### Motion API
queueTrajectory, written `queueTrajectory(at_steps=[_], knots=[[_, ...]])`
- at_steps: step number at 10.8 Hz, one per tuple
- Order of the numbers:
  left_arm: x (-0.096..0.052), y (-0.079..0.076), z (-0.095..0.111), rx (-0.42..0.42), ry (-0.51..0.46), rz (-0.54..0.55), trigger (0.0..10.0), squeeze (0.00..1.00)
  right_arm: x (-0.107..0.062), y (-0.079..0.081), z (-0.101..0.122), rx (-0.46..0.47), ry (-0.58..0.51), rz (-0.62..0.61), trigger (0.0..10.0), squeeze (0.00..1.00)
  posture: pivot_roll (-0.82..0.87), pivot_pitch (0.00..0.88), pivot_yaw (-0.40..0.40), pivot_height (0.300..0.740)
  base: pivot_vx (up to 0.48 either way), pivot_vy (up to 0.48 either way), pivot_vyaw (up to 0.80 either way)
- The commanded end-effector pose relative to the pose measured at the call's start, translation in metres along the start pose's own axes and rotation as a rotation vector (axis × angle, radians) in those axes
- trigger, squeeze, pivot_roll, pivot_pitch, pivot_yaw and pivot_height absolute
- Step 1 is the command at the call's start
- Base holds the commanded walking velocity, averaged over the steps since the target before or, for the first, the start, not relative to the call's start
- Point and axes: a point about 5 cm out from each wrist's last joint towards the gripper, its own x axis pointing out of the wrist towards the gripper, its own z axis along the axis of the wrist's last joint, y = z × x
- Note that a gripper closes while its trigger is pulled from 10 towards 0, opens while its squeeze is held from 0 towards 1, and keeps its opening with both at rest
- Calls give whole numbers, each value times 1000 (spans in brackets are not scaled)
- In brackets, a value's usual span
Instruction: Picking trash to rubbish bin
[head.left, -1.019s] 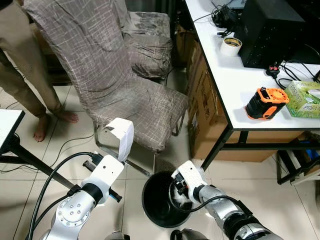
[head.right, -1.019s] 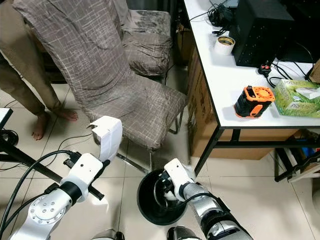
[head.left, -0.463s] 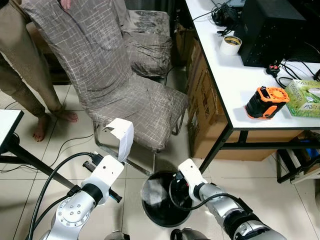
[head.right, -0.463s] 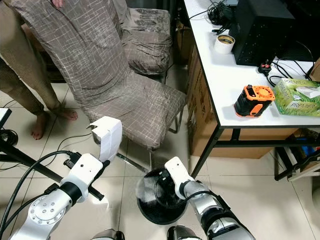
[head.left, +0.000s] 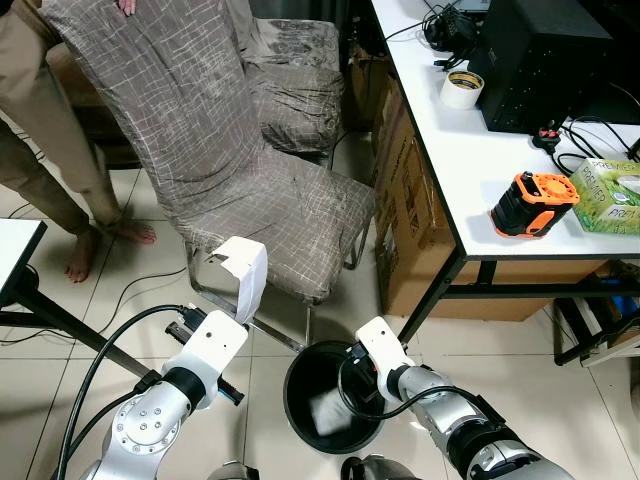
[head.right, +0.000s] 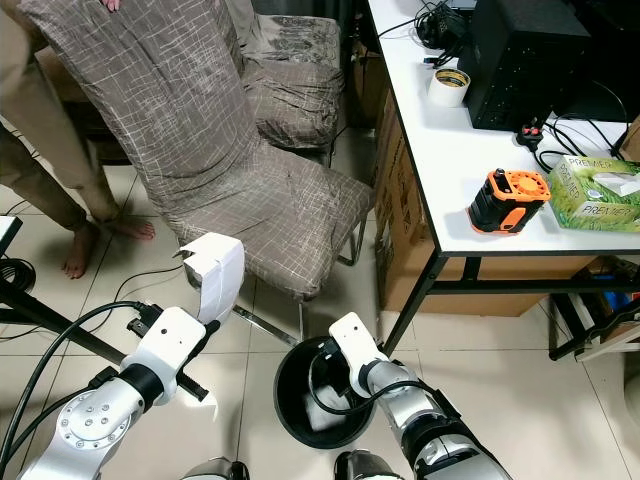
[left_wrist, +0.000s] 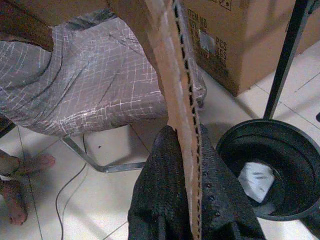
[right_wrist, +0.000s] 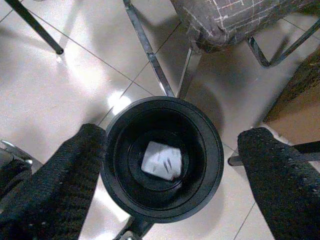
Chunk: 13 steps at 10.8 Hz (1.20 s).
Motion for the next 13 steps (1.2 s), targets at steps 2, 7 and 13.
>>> queueTrajectory(at_steps=[2,7,13], knots=[[-1,-3,3,7,-8,-10,10000,0,-2,-2,-4,4,10,-9,10000,1000,12,158,-60,740,0,0,0],[36,-28,-12,-262,-29,94,10000,0,-83,-16,3,132,-419,-348,10000,0,-148,53,-63,740,0,0,0],[36,-24,-49,-288,85,137,10000,0,-72,-10,-7,130,-285,-293,10000,0,-102,7,-74,740,0,0,0]])
